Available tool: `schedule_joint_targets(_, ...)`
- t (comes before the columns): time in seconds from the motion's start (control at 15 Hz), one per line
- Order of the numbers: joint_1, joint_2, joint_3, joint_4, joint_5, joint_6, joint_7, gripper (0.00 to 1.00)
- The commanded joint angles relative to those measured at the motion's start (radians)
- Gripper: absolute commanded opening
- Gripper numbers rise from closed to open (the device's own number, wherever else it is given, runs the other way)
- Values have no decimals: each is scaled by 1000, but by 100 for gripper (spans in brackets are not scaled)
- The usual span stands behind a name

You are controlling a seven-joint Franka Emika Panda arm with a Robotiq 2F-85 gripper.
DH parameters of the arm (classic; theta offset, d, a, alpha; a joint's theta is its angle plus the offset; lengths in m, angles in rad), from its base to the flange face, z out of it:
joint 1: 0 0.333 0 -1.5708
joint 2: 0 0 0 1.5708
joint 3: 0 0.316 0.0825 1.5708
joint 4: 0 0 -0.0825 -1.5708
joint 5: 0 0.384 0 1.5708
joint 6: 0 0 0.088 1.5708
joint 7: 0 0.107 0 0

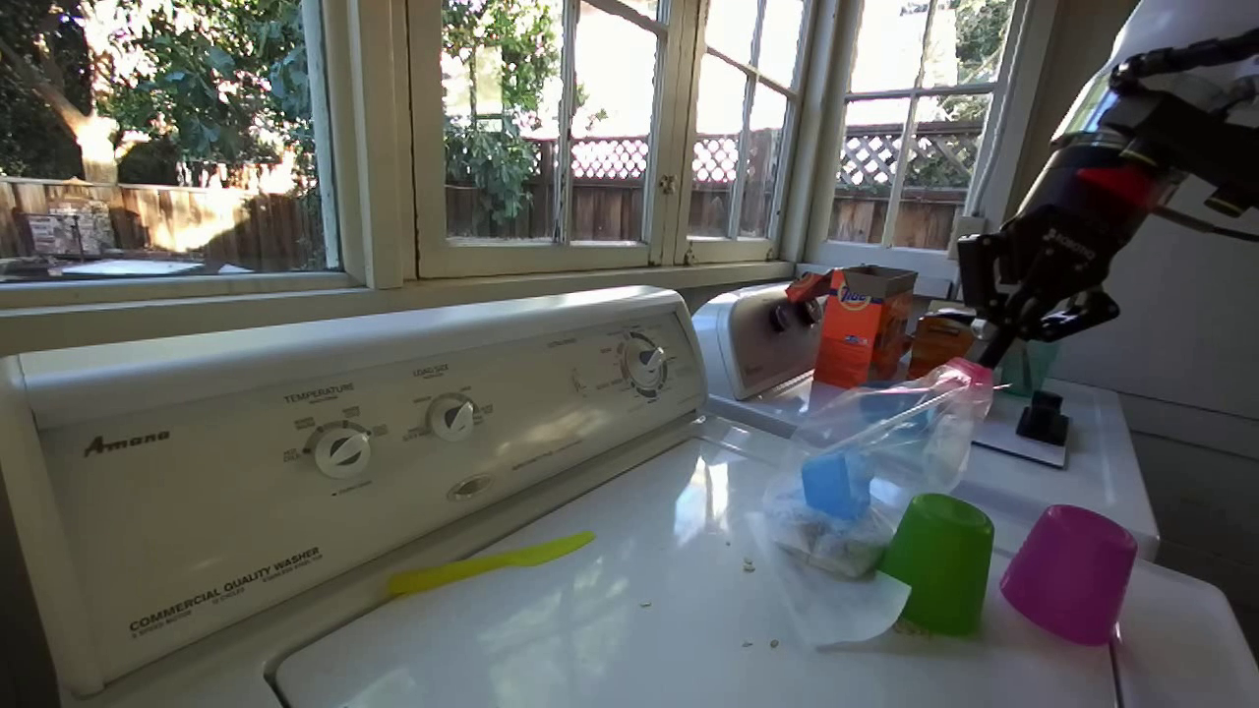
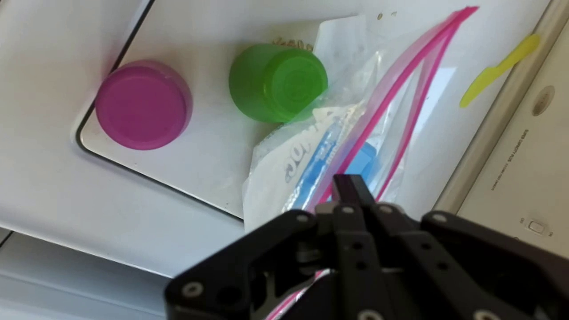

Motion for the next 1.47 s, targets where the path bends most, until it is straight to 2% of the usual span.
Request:
schedule_joint_targets(0.0,10,26,-1,9,35,32,-4,0)
schedule_joint_targets(1.4,11,73,0,26,73,110,14,0)
